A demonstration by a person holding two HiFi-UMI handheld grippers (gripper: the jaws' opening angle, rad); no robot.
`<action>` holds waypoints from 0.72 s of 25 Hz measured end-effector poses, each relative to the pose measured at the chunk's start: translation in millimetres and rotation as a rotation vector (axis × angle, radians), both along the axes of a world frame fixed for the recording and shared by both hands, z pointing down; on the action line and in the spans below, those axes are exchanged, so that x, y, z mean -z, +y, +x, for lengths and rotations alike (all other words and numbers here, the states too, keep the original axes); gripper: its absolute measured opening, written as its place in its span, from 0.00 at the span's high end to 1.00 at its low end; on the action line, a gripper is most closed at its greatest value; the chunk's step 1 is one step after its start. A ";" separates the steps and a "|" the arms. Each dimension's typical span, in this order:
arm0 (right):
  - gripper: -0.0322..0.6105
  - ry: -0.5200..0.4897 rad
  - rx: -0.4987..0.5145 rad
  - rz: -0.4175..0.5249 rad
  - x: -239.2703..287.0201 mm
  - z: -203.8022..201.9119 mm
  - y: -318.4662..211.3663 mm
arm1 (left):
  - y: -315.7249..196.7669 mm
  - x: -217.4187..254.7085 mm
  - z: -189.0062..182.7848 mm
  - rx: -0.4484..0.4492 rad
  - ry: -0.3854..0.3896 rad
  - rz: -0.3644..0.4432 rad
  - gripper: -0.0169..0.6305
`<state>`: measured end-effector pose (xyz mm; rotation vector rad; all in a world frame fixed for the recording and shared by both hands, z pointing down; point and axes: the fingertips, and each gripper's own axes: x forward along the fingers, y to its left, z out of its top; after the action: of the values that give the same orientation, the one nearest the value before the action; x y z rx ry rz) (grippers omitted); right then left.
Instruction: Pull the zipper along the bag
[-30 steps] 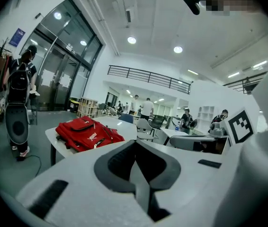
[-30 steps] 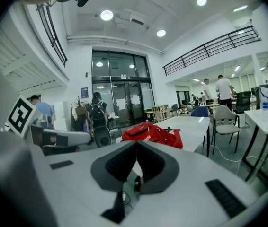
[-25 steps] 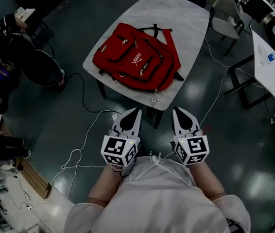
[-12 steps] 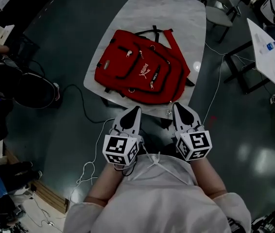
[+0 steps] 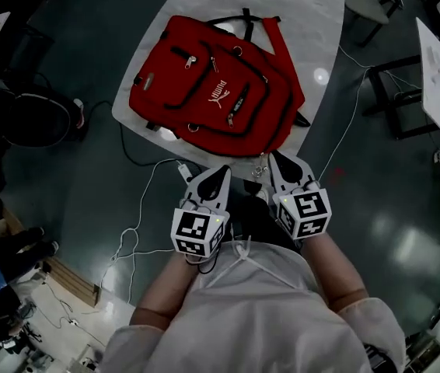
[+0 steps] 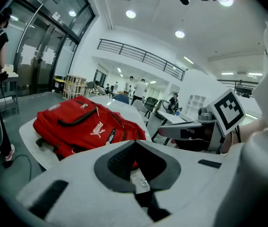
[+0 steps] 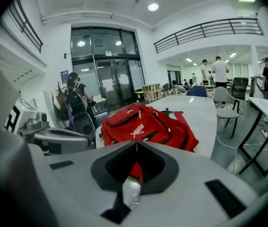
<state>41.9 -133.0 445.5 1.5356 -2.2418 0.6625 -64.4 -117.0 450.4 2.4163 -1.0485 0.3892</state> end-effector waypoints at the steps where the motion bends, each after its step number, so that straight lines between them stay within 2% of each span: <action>1: 0.91 0.017 0.025 -0.022 -12.0 2.8 -2.9 | 1.8 -13.7 7.4 0.003 -0.002 -0.027 0.95; 6: 0.91 0.066 0.112 -0.117 -66.3 15.2 -17.6 | 9.5 -77.5 37.9 0.019 -0.023 -0.164 0.94; 12: 0.91 0.088 0.146 -0.214 -113.6 24.9 -26.6 | 11.6 -115.8 67.8 -0.019 -0.048 -0.242 0.94; 18: 0.91 0.099 0.172 -0.301 -145.0 29.2 -31.9 | 11.1 -140.7 92.0 -0.053 -0.064 -0.325 0.79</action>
<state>71.1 -164.9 590.5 1.1899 -2.0617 0.8104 27.5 -105.9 591.1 2.1556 -0.8726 0.6092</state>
